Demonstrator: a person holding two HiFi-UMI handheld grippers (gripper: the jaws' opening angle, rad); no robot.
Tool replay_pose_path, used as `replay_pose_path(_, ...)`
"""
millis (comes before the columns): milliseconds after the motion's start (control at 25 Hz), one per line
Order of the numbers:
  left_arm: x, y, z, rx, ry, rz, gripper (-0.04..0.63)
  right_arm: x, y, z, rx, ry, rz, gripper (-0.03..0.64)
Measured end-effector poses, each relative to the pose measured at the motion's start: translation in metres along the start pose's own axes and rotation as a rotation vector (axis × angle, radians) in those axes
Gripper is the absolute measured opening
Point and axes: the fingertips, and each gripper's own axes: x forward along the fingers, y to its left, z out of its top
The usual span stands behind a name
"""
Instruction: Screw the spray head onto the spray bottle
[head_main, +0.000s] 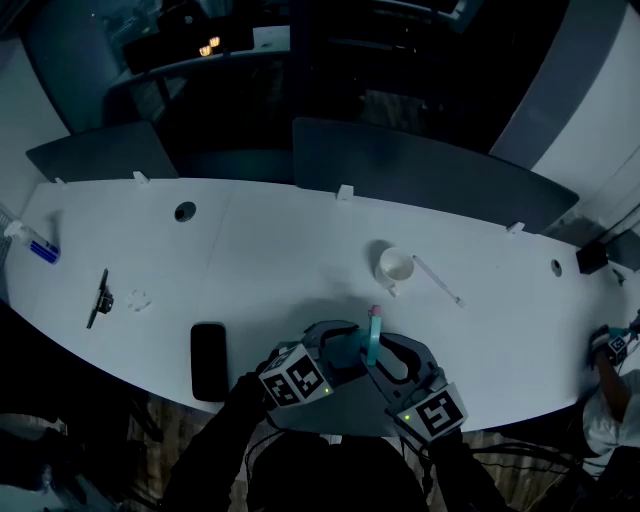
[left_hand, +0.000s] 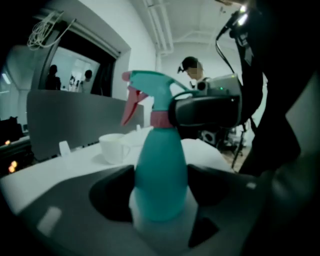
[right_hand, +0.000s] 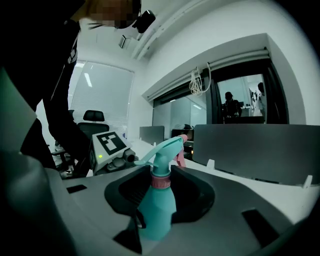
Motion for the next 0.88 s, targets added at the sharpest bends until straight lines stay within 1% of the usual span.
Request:
replay_pose_path(40, -0.001, 0.002, 0.002, -0.017, -0.026, 0.057, 0.336, 0.0, -0.001, 0.001, -0.004, -0.015, -0.027, 0.132)
replay_pose_path(80, -0.001, 0.004, 0.002, -0.046, -0.057, 0.137, 0.334, -0.001, -0.001, 0.001, -0.01, -0.029, -0.061, 0.132)
replay_pose_path(160, -0.002, 0.007, 0.0, -0.111, -0.096, 0.344, 0.336, -0.001, -0.002, 0.001, -0.027, -0.046, -0.135, 0.132)
replay_pose_path(200, -0.003, 0.009, 0.0, -0.151, -0.099, 0.449, 0.336, -0.001, -0.002, 0.001, -0.027, -0.05, -0.163, 0.132)
replay_pose_path(240, -0.004, 0.009, 0.001, -0.194, -0.096, 0.531, 0.336, -0.001, -0.001, 0.0, -0.018, -0.053, -0.18, 0.132)
replay_pose_path(280, -0.004, 0.008, 0.002, -0.225, -0.088, 0.572, 0.336, -0.001, -0.001, -0.001, -0.003, -0.054, -0.185, 0.132)
replay_pose_path(320, -0.005, 0.007, 0.001, -0.232, -0.083, 0.567, 0.339, -0.002, -0.001, -0.001, 0.012, -0.055, -0.178, 0.132)
replay_pose_path(360, -0.005, 0.008, -0.001, -0.218, -0.081, 0.523, 0.341, -0.002, 0.0, -0.002, 0.025, -0.054, -0.163, 0.132)
replay_pose_path(400, -0.006, 0.009, -0.003, -0.198, -0.082, 0.453, 0.358, -0.002, 0.0, -0.002, 0.032, -0.052, -0.14, 0.132)
replay_pose_path(440, -0.007, 0.011, -0.004, -0.183, -0.081, 0.368, 0.408, -0.002, 0.001, -0.002, 0.038, -0.051, -0.113, 0.132)
replay_pose_path(480, -0.006, 0.012, -0.004, -0.173, -0.077, 0.273, 0.431, -0.001, 0.001, -0.002, 0.046, -0.05, -0.084, 0.132)
replay_pose_path(560, 0.0, 0.01, -0.001, -0.161, -0.069, 0.101, 0.421, 0.0, -0.001, -0.002, 0.068, -0.057, -0.036, 0.132)
replay_pose_path(600, 0.002, 0.007, 0.001, -0.154, -0.067, 0.055, 0.364, 0.0, -0.001, -0.001, 0.071, -0.064, -0.025, 0.132)
replay_pose_path(640, 0.003, 0.006, 0.002, -0.148, -0.069, 0.047, 0.357, 0.0, -0.002, -0.001, 0.063, -0.074, -0.029, 0.132)
replay_pose_path(680, 0.004, 0.006, 0.003, -0.149, -0.078, 0.074, 0.356, -0.001, -0.003, -0.001, 0.048, -0.084, -0.045, 0.132)
replay_pose_path(720, 0.004, 0.007, 0.004, -0.161, -0.092, 0.128, 0.356, -0.002, -0.004, 0.0, 0.035, -0.092, -0.069, 0.132)
replay_pose_path(760, 0.003, 0.009, 0.004, -0.182, -0.106, 0.201, 0.354, -0.003, -0.005, -0.001, 0.025, -0.096, -0.098, 0.132)
replay_pose_path(840, 0.003, 0.012, 0.001, -0.231, -0.113, 0.393, 0.354, -0.003, -0.005, -0.001, 0.01, -0.094, -0.155, 0.132)
replay_pose_path(880, 0.003, 0.013, -0.001, -0.249, -0.098, 0.492, 0.354, -0.002, -0.004, -0.001, 0.005, -0.089, -0.176, 0.132)
